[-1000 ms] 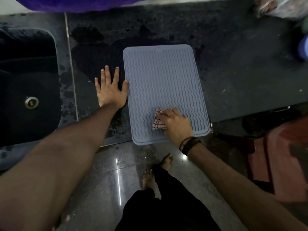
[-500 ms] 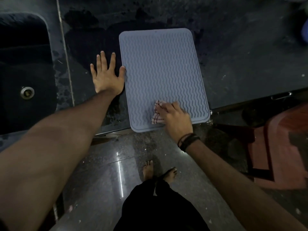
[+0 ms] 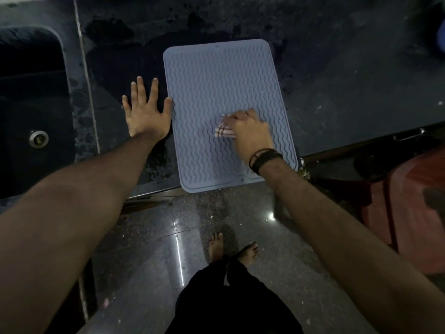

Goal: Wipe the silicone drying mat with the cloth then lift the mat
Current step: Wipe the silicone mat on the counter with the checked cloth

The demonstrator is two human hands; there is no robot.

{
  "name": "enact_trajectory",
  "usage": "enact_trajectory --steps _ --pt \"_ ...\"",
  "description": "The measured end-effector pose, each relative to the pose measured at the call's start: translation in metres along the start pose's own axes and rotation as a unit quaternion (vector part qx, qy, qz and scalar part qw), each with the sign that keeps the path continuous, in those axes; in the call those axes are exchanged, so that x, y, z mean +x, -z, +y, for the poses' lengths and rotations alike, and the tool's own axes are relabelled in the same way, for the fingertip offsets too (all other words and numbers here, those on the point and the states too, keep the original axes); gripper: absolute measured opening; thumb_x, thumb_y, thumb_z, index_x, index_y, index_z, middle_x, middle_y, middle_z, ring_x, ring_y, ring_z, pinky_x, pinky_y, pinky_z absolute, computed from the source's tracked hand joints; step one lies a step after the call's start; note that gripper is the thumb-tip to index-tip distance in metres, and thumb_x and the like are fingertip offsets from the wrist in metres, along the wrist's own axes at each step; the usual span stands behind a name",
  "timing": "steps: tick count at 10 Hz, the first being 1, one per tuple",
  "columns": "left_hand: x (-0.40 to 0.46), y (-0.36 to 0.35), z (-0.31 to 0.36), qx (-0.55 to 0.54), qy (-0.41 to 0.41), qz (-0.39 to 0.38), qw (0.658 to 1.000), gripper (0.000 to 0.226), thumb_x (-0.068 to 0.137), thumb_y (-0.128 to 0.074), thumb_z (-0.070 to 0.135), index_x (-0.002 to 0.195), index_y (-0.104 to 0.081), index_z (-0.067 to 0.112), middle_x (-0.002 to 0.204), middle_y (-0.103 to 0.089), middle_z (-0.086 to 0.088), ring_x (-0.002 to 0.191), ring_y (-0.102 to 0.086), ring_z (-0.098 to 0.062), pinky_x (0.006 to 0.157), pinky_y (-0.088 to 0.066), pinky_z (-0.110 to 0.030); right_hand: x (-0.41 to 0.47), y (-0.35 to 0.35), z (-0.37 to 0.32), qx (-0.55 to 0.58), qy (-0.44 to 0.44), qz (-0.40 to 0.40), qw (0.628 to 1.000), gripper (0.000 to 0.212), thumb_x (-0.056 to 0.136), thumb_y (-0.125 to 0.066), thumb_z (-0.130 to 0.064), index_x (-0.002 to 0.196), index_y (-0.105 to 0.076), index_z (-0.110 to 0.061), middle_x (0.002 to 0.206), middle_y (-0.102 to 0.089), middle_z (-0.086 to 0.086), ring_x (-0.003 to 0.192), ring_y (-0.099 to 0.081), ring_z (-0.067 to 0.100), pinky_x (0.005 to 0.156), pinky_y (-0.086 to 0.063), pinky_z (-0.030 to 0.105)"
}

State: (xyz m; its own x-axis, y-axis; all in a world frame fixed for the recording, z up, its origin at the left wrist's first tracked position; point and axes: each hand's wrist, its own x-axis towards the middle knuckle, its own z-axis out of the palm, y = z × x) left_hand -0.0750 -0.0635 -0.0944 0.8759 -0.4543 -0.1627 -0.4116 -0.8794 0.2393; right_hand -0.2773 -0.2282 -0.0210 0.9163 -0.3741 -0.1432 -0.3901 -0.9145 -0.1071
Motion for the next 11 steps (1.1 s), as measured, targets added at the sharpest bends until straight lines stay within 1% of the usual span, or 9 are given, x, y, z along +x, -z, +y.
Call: enact_trajectory --steps 2,3,4,5,6,7,8,10,11 --pt "0.000 -0.001 0.000 -0.004 0.000 0.000 1.000 0.072 0.102 -0.016 0.066 0.165 -0.006 0.033 0.173 0.005 -0.006 0.159 0.006 -0.023 0.127 0.005 -0.050 -0.061 -0.025 -0.005 -0.014 0.024 0.032 0.999 0.050 0.076 -0.065 -0.009 0.125 -0.059 -0.015 0.123 -0.060 0.008 0.110 -0.053 0.031 0.083 -0.049 0.047" --pt "0.001 -0.001 0.000 -0.001 0.002 0.002 1.000 0.072 0.102 -0.016 0.066 0.165 -0.006 0.033 0.173 0.005 -0.006 0.159 0.006 -0.024 0.127 0.005 -0.051 -0.097 -0.025 -0.003 -0.002 0.041 0.032 0.999 0.049 0.076 -0.052 -0.009 0.124 -0.060 -0.015 0.125 -0.059 0.006 0.108 -0.054 0.030 0.081 -0.050 0.045" --pt "0.000 -0.001 0.001 -0.004 0.000 0.002 1.000 0.071 0.102 -0.017 0.065 0.165 -0.007 0.033 0.173 0.004 -0.006 0.159 0.006 -0.024 0.127 0.005 -0.051 -0.111 -0.016 0.001 0.007 0.052 -0.001 0.999 0.043 0.076 -0.059 -0.008 0.118 -0.064 -0.017 0.119 -0.062 0.004 0.107 -0.054 0.029 0.079 -0.050 0.044" --pt "0.001 -0.001 0.000 0.001 0.003 0.004 1.000 0.072 0.102 -0.016 0.066 0.165 -0.007 0.033 0.173 0.005 -0.005 0.159 0.006 -0.023 0.127 0.005 -0.050 -0.090 0.003 0.006 0.035 0.025 0.007 0.999 0.038 0.080 -0.067 -0.013 0.116 -0.064 -0.022 0.115 -0.065 0.001 0.108 -0.054 0.024 0.081 -0.051 0.041" --pt "0.000 -0.001 0.002 0.004 0.005 0.001 1.000 0.071 0.103 -0.016 0.066 0.165 -0.006 0.033 0.173 0.005 -0.005 0.159 0.007 -0.023 0.127 0.005 -0.050 -0.036 0.014 0.012 0.044 0.002 0.070 0.997 0.045 0.077 -0.070 -0.009 0.120 -0.063 -0.019 0.117 -0.064 0.003 0.112 -0.053 0.026 0.079 -0.051 0.041" --pt "0.001 0.000 0.002 0.006 0.007 0.000 1.000 0.071 0.103 -0.017 0.065 0.165 -0.006 0.034 0.173 0.005 -0.004 0.159 0.007 -0.022 0.127 0.004 -0.049 0.011 0.004 0.010 0.034 0.012 0.011 0.999 0.054 0.078 -0.063 -0.002 0.129 -0.057 -0.015 0.129 -0.056 0.007 0.122 -0.044 0.031 0.087 -0.050 0.047" --pt "0.001 -0.001 0.001 0.005 0.004 0.000 1.000 0.071 0.103 -0.017 0.066 0.165 -0.006 0.034 0.173 0.005 -0.004 0.159 0.006 -0.023 0.127 0.004 -0.049 0.006 -0.012 0.008 0.009 0.028 -0.013 0.999 0.051 0.078 -0.063 -0.005 0.129 -0.057 -0.013 0.131 -0.054 0.010 0.124 -0.043 0.034 0.090 -0.046 0.049" --pt "0.002 -0.003 -0.001 0.001 0.001 0.005 1.000 0.071 0.103 -0.018 0.066 0.165 -0.007 0.033 0.173 0.004 -0.005 0.159 0.006 -0.023 0.127 0.004 -0.050 -0.073 -0.023 0.009 0.023 0.055 0.027 0.998 0.048 0.077 -0.061 -0.012 0.125 -0.059 -0.016 0.129 -0.057 0.006 0.112 -0.053 0.029 0.086 -0.049 0.046" --pt "0.003 -0.004 -0.001 0.000 0.003 0.008 1.000 0.071 0.103 -0.018 0.066 0.165 -0.008 0.033 0.173 0.003 -0.005 0.159 0.005 -0.023 0.127 0.004 -0.049 -0.094 -0.018 0.013 0.029 0.072 0.028 0.997 0.041 0.076 -0.060 -0.010 0.116 -0.066 -0.017 0.119 -0.063 0.005 0.104 -0.058 0.029 0.077 -0.053 0.046"
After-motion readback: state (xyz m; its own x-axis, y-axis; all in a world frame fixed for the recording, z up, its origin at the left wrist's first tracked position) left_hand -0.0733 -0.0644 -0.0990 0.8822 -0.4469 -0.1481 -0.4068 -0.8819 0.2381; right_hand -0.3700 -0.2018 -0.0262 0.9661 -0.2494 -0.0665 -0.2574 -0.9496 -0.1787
